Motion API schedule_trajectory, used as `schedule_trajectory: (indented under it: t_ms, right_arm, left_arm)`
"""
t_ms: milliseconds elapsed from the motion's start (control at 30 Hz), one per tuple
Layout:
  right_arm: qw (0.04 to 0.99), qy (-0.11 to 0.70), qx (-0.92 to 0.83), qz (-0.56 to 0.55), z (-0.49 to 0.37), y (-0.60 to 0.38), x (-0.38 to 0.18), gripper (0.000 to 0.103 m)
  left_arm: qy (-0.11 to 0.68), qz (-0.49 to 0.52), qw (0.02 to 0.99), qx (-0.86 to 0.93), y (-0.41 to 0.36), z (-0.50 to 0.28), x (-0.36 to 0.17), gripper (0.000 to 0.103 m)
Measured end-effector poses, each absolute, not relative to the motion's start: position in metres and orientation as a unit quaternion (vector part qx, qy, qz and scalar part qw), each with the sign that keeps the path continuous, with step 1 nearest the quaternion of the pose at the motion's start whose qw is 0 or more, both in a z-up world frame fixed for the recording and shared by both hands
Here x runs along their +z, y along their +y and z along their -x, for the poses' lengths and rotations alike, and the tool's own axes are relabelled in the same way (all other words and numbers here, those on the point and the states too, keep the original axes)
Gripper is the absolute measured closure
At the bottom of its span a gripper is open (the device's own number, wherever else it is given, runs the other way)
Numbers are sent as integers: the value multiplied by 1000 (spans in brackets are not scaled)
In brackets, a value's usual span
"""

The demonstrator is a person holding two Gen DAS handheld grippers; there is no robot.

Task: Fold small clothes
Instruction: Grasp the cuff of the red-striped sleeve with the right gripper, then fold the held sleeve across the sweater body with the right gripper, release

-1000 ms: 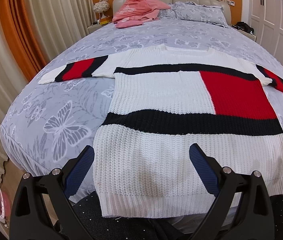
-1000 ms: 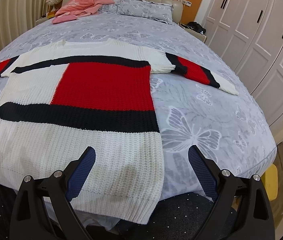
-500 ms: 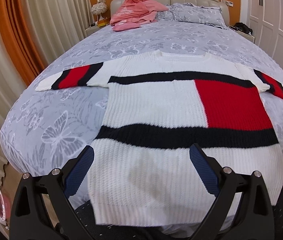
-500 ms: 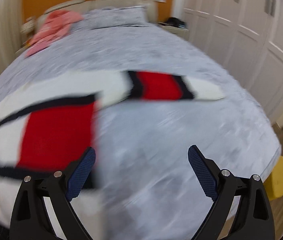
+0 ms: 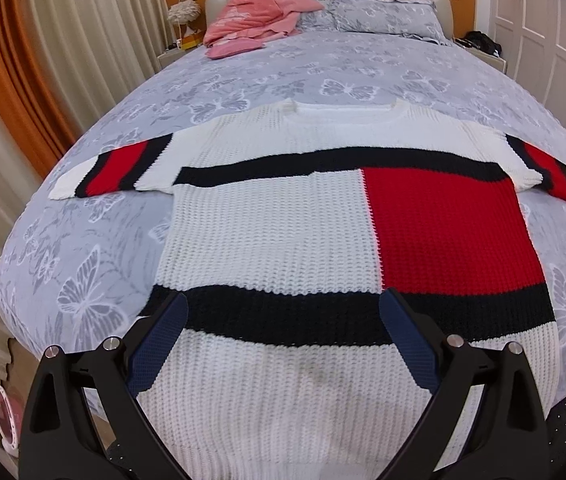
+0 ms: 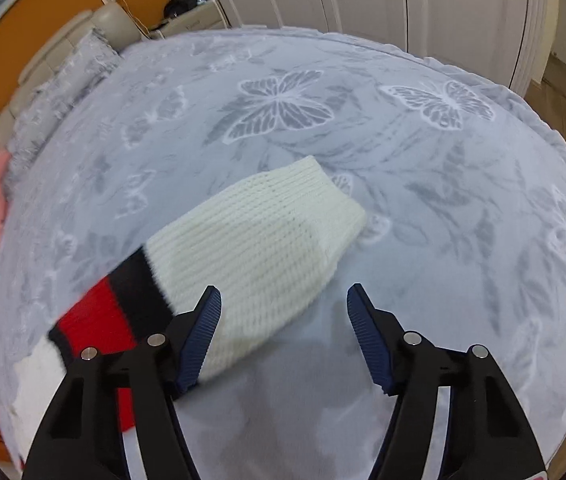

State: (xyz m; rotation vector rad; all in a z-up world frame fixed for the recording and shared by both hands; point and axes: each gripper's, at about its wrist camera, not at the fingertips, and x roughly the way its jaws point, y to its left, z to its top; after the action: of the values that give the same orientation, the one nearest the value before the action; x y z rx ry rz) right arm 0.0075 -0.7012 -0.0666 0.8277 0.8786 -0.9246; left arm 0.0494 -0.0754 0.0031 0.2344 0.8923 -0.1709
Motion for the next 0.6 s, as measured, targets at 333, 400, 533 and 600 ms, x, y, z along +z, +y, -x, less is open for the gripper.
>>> schedule_trajectory:
  t_ms: [333, 400, 533, 600]
  right_arm:
    - [778, 325, -376, -383, -26, -696, -21, 98]
    - [817, 300, -329, -367, -47, -673, 16, 98]
    - [884, 278, -202, -318, -111, -593, 83, 98]
    - [907, 280, -124, -290, -151, -533, 106, 98]
  left_arm:
    - [433, -117, 890, -82, -73, -54, -4, 9]
    - [436, -111, 889, -82, -68, -56, -6, 9]
    - [436, -96, 891, -83, -58, -59, -2, 9]
    - [433, -80, 894, -83, -51, -61, 4, 9]
